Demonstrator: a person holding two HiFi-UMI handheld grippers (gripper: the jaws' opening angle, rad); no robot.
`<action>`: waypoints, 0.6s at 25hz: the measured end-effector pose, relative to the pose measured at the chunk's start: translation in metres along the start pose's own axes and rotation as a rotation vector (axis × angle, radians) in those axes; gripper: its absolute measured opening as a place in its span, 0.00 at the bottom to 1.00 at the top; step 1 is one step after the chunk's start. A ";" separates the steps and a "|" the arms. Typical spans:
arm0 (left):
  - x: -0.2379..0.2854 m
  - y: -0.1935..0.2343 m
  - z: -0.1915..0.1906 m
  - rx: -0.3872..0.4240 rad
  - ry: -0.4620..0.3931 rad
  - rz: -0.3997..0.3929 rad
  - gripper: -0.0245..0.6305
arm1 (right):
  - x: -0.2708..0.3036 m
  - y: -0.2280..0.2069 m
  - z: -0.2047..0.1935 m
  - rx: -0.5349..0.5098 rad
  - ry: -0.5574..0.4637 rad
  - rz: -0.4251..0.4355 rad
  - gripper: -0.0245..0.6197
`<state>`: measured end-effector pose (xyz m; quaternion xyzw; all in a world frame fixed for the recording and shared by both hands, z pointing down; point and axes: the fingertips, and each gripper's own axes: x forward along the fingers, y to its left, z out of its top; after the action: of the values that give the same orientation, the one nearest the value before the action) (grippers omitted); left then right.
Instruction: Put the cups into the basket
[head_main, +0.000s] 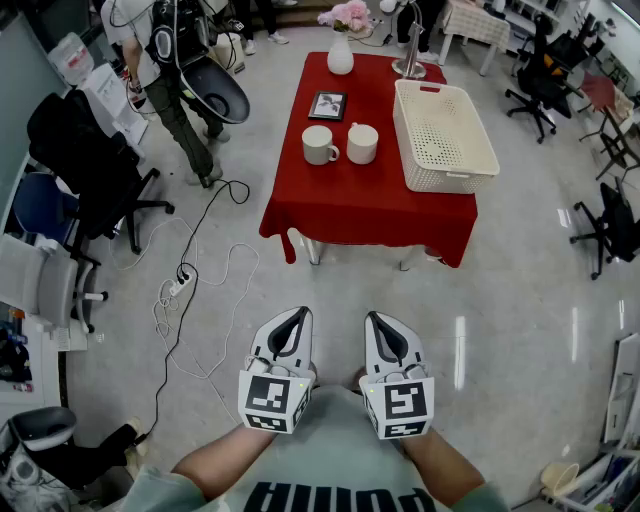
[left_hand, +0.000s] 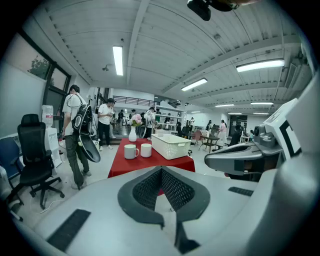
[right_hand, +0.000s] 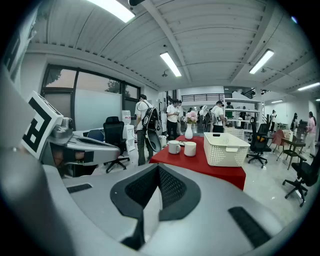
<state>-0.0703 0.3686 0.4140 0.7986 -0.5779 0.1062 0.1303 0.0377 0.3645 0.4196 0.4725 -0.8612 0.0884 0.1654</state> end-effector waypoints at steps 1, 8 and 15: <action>0.000 0.001 -0.001 -0.002 0.001 0.000 0.05 | 0.001 0.001 0.003 0.004 -0.005 0.001 0.05; 0.001 0.006 -0.003 -0.010 0.001 -0.003 0.05 | 0.005 0.005 0.006 -0.002 -0.020 0.005 0.05; 0.001 0.015 0.001 -0.016 -0.008 -0.011 0.05 | 0.012 0.012 0.012 -0.001 -0.029 0.013 0.05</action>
<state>-0.0837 0.3630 0.4149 0.8010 -0.5751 0.0976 0.1349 0.0196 0.3576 0.4128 0.4681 -0.8665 0.0820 0.1527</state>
